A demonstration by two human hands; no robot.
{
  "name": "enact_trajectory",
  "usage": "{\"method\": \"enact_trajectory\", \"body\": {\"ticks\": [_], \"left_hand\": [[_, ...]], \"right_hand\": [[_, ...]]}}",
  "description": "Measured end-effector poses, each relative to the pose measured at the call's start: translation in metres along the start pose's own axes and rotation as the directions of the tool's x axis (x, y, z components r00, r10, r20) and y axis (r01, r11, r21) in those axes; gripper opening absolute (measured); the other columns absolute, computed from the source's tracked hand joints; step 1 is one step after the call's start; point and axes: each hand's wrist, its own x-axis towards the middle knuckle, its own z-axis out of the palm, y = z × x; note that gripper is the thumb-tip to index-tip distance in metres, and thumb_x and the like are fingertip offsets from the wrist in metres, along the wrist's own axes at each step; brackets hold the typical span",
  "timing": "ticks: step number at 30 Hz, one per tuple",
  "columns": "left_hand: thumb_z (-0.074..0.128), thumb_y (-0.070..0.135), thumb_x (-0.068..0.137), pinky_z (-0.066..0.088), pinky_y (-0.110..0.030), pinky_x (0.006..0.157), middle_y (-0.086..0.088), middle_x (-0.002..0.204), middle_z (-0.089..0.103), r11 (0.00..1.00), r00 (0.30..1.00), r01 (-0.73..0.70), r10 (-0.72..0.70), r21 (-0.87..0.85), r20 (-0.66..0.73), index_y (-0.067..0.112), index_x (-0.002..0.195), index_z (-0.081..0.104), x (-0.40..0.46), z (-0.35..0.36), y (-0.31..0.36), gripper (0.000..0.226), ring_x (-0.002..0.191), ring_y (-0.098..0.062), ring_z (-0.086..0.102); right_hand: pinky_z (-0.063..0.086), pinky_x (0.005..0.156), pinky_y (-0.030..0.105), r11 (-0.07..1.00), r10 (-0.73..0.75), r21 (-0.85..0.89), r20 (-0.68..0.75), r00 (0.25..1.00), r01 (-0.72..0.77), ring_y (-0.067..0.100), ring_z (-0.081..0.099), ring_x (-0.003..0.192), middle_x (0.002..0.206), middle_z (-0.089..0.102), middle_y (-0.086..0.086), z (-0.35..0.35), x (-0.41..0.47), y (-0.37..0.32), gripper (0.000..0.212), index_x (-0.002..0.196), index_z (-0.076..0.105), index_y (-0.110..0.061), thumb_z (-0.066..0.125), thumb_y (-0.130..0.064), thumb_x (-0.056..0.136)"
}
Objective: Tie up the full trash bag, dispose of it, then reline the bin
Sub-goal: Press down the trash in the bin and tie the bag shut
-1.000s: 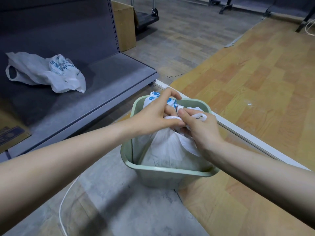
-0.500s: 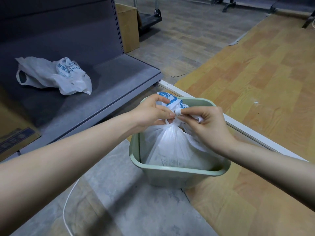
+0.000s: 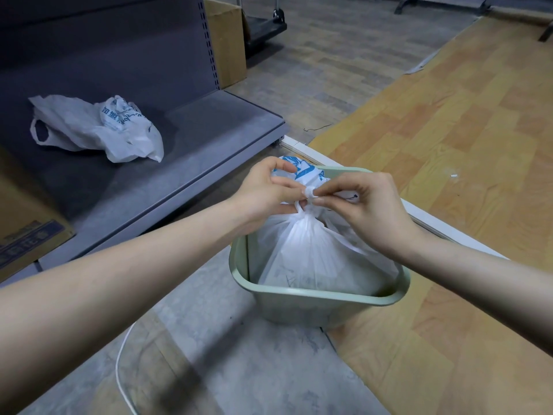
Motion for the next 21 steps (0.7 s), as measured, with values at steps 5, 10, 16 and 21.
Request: {"method": "enact_trajectory", "body": {"ticks": [5, 10, 16, 21], "left_hand": [[0.067, -0.011, 0.078, 0.052, -0.021, 0.046, -0.003, 0.066, 0.069, 1.000, 1.000, 0.008, -0.008, -0.019, -0.007, 0.017, 0.090, 0.047, 0.0014, 0.0009, 0.0010, 0.036, 0.049, -0.011, 0.064], [0.066, -0.010, 0.079, 0.053, -0.021, 0.048, -0.004, 0.070, 0.068, 1.000, 1.000, 0.006, -0.007, -0.017, -0.011, 0.017, 0.089, 0.046, 0.0026, 0.0011, 0.0006, 0.034, 0.054, -0.010, 0.063], [0.069, -0.006, 0.078, 0.053, -0.023, 0.053, 0.002, 0.063, 0.070, 0.999, 0.999, -0.032, 0.032, 0.013, 0.031, 0.015, 0.093, 0.044, 0.0028, 0.0023, 0.0033, 0.035, 0.055, -0.010, 0.062], [0.067, -0.008, 0.078, 0.053, -0.028, 0.058, 0.003, 0.058, 0.068, 0.994, 0.994, -0.099, 0.097, 0.044, 0.056, 0.014, 0.091, 0.044, 0.0007, 0.0036, 0.0046, 0.035, 0.053, -0.012, 0.061]], "right_hand": [[0.043, 0.071, 0.008, 0.998, -0.058, -0.007, 0.037, 0.998, 0.058, -0.002, 0.062, 0.075, 0.077, 0.066, -0.012, -0.0015, -0.0026, 0.0024, 0.009, 0.092, 0.072, -0.007, 0.068, -0.010, 0.084], [0.042, 0.068, 0.008, 0.999, -0.023, 0.027, 0.081, 0.996, 0.021, -0.003, 0.060, 0.072, 0.072, 0.063, -0.013, -0.0025, -0.0021, -0.0006, 0.012, 0.093, 0.074, -0.007, 0.069, -0.009, 0.082], [0.040, 0.073, 0.026, 0.989, 0.052, -0.145, 0.152, 0.987, -0.030, 0.019, 0.054, 0.080, 0.076, 0.061, 0.006, 0.0038, 0.0004, -0.0051, 0.010, 0.086, 0.078, -0.014, 0.075, -0.016, 0.077], [0.034, 0.058, 0.017, 0.971, 0.080, -0.232, 0.056, 0.995, -0.065, 0.005, 0.051, 0.062, 0.068, 0.064, -0.007, 0.0054, 0.0000, -0.0052, 0.012, 0.075, 0.072, -0.014, 0.079, -0.023, 0.071]]}}
